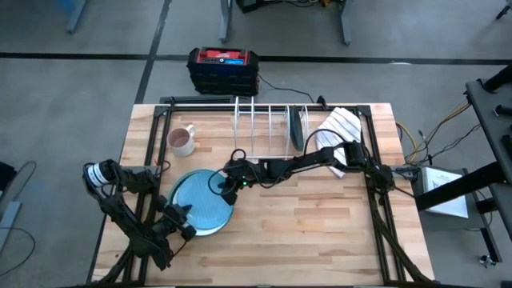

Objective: Sort dishes
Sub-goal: Put the blue and white patterned plate in the dishwasher rack

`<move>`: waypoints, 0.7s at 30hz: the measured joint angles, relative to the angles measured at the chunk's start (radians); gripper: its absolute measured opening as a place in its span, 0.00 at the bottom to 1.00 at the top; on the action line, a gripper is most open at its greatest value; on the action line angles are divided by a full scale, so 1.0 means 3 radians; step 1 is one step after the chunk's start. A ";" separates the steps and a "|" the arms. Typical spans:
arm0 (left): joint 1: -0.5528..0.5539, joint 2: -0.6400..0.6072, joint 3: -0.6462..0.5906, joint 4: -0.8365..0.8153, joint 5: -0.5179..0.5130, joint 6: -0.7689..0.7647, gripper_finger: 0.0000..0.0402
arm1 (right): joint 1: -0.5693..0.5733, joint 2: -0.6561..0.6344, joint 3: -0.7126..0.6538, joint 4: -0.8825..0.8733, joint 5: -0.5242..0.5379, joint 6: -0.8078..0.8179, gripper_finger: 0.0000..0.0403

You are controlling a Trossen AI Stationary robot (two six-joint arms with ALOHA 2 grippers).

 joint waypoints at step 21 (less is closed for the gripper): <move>-0.0080 -0.0060 0.0902 -0.1437 -0.0278 0.0069 0.00 | 0.0022 -0.0327 -0.0019 -0.0051 -0.0037 -0.0463 0.00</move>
